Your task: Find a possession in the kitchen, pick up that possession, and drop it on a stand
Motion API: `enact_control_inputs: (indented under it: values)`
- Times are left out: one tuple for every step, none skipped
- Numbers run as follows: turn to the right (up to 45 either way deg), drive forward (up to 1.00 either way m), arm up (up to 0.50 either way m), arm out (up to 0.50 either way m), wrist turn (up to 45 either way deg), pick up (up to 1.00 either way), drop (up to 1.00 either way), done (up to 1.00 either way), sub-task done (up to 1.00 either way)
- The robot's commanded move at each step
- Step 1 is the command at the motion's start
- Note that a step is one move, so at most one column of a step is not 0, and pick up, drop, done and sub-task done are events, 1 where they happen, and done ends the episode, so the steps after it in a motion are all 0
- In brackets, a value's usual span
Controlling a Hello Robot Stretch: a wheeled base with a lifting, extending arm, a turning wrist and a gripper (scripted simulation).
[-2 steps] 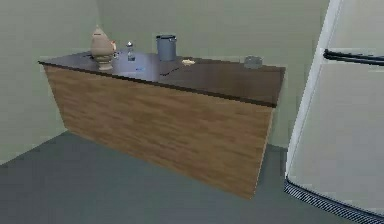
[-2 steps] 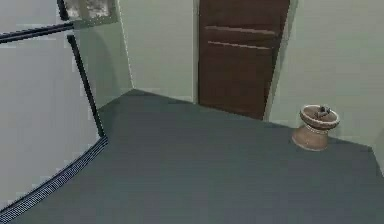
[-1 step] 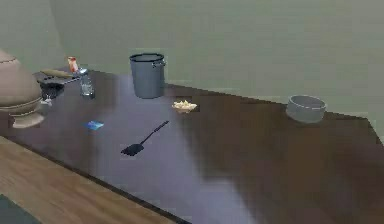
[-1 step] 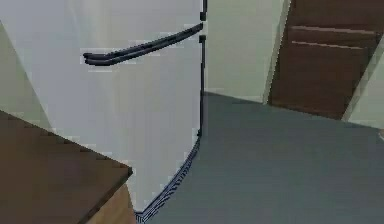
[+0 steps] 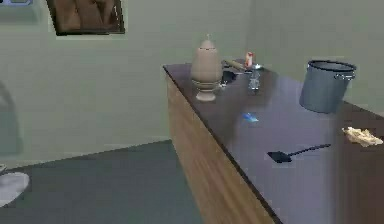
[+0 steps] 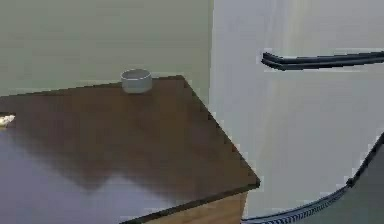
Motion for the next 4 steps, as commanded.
enact_control_inputs:
  values:
    - [-45.0, 0.0, 0.0, 0.0, 0.0, 0.0, 0.0, 0.0, 0.0]
    - [-24.0, 0.0, 0.0, 0.0, 0.0, 0.0, 0.0, 0.0, 0.0]
    - [-3.0, 0.0, 0.0, 0.0, 0.0, 0.0, 0.0, 0.0, 0.0]
    - [45.0, 0.0, 0.0, 0.0, 0.0, 0.0, 0.0, 0.0, 0.0]
